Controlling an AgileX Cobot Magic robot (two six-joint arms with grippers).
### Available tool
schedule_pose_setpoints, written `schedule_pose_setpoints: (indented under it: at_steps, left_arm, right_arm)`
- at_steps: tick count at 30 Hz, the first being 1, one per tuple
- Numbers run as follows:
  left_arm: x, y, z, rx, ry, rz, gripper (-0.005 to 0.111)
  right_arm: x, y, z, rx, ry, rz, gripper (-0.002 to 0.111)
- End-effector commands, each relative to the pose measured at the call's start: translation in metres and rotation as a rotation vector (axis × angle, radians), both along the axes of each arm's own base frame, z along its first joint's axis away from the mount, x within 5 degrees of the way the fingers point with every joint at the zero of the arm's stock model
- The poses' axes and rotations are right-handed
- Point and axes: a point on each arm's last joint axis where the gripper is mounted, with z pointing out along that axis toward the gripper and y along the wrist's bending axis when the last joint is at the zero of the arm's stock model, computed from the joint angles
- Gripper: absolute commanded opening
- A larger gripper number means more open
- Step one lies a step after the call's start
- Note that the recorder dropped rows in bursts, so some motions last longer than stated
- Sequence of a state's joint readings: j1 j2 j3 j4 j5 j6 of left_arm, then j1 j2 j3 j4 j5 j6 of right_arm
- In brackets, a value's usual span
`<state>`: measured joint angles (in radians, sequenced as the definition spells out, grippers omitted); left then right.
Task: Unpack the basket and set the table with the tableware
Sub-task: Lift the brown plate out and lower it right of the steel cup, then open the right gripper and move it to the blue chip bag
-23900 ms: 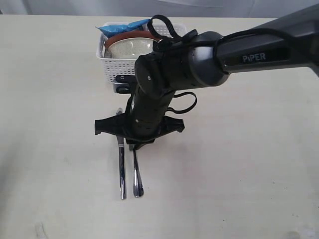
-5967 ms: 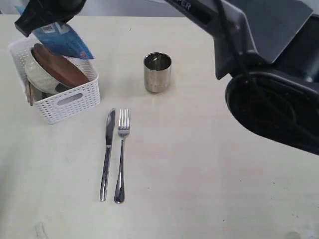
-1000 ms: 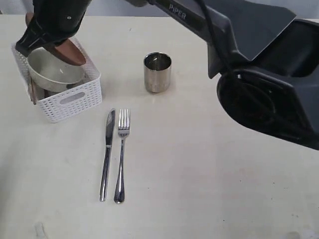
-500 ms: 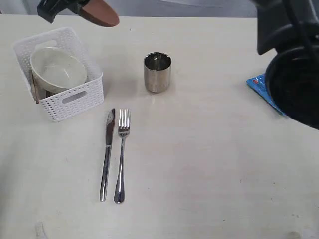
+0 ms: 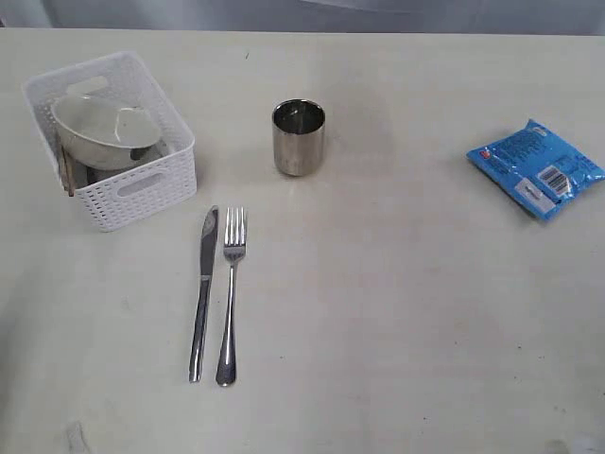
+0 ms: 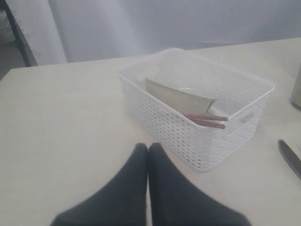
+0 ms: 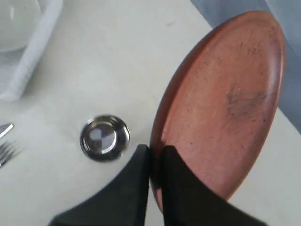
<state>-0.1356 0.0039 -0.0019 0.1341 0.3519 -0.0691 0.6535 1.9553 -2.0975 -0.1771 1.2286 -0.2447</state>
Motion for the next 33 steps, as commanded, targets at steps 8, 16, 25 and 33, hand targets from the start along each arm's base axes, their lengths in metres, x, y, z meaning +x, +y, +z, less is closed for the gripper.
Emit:
schedule_pose_setpoints:
  at_steps: [8, 16, 25, 33]
  left_arm:
    - [0.0, 0.0, 0.0, -0.001, -0.011, -0.005, 0.0]
    - [0.0, 0.0, 0.0, -0.001, -0.011, -0.005, 0.0]
    - [0.0, 0.0, 0.0, -0.001, -0.011, -0.005, 0.0]
    - [0.0, 0.0, 0.0, -0.001, -0.011, -0.005, 0.0]
  right_arm:
    - [-0.023, -0.078, -0.102, -0.194, 0.189, -0.092, -0.001]
    - [-0.002, -0.072, -0.175, -0.344, 0.226, -0.057, -0.001]
    - [-0.004, -0.055, -0.198, -0.358, 0.243, 0.006, -0.001]
    - [-0.002, -0.054, -0.201, -0.354, 0.233, 0.012, 0.0]
